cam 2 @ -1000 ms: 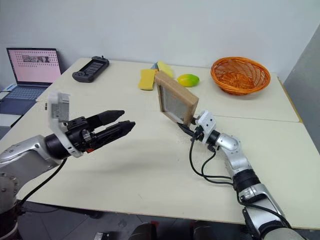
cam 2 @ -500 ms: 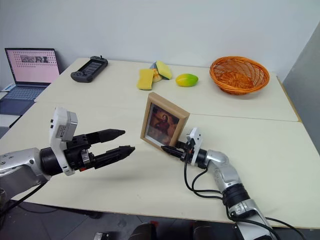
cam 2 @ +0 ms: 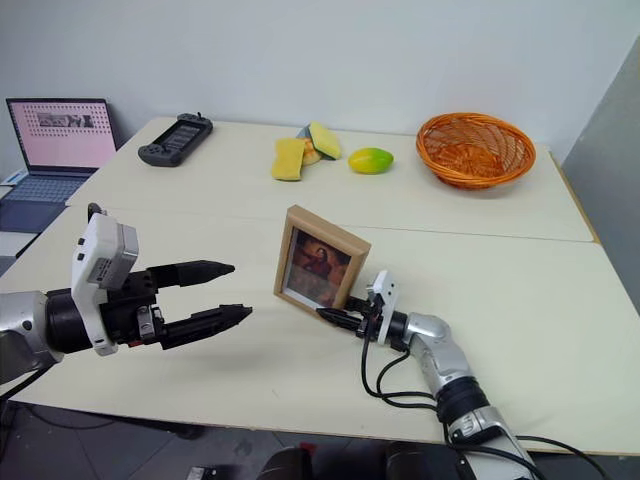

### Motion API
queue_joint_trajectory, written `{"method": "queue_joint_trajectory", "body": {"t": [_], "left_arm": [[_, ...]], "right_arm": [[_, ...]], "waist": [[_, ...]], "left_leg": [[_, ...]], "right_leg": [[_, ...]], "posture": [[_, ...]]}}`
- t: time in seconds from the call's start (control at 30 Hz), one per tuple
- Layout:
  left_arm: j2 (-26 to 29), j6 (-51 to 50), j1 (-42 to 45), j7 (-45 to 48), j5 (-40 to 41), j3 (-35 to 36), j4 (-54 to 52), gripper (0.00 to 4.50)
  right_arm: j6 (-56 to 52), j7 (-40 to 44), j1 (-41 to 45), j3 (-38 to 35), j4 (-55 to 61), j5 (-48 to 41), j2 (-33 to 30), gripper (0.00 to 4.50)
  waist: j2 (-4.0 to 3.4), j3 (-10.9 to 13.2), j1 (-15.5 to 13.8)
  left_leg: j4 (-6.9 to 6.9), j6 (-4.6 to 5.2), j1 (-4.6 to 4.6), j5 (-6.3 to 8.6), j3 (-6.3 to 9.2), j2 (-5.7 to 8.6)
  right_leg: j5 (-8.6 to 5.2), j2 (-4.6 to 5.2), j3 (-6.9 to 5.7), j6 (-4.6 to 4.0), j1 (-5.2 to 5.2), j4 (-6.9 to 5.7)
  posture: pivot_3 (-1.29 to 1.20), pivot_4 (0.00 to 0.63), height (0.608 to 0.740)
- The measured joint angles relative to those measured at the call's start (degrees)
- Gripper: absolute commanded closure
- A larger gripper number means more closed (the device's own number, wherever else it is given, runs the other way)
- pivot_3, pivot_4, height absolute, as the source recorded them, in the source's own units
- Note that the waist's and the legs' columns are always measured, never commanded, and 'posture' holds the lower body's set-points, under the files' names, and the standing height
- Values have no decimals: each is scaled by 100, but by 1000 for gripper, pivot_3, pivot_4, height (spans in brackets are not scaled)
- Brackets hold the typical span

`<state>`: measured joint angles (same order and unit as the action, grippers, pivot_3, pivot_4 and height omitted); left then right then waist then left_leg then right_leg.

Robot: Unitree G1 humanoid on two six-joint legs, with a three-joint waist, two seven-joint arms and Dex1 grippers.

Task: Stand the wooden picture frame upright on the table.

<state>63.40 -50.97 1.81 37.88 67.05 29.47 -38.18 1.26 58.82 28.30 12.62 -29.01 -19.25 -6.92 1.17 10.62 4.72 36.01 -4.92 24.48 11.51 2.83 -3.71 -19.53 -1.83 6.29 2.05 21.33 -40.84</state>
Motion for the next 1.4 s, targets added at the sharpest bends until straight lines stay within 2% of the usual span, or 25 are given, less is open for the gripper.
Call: {"method": "queue_joint_trajectory", "body": {"t": [0.3,0.8,0.87,0.93,1.1,1.4], "left_arm": [[-253,48,9,-113,-234,-112,-68,348],[-465,73,473,-102,-415,-519,23,348],[-509,106,515,-104,-425,-534,51,336],[-532,107,515,-103,-437,-556,50,336],[-651,107,545,-130,-442,-639,51,336],[-881,103,833,-409,-431,-809,126,336]], "right_arm": [[-703,255,-74,218,887,232,-579,3208],[-754,339,70,206,694,240,-575,3208],[-822,348,124,205,665,239,-582,2520],[-878,286,153,186,582,261,-587,2229],[-933,91,158,60,452,306,-595,1061],[-918,72,164,40,474,454,-598,1061]], "waist": [[2,-1,-37],[2,-1,-20],[2,-1,-18],[2,-1,-14],[3,0,-15],[3,0,-15]], "left_leg": [[-1,-1,2,1,0,4],[-1,-1,-1,0,-1,2],[-1,-1,-1,0,-1,2],[-1,-1,-1,0,0,2],[-1,-1,0,0,0,3],[-1,-1,0,0,0,3]], "right_leg": [[-2,3,1,2,-3,6],[-2,1,2,3,-4,5],[-2,1,2,3,-4,4],[-2,1,1,3,-4,4],[-2,1,2,3,-4,5],[-2,1,1,3,-4,5]], "posture": [[0,150,740],[0,150,740],[0,150,740],[0,150,740],[0,150,740],[0,150,740]]}}
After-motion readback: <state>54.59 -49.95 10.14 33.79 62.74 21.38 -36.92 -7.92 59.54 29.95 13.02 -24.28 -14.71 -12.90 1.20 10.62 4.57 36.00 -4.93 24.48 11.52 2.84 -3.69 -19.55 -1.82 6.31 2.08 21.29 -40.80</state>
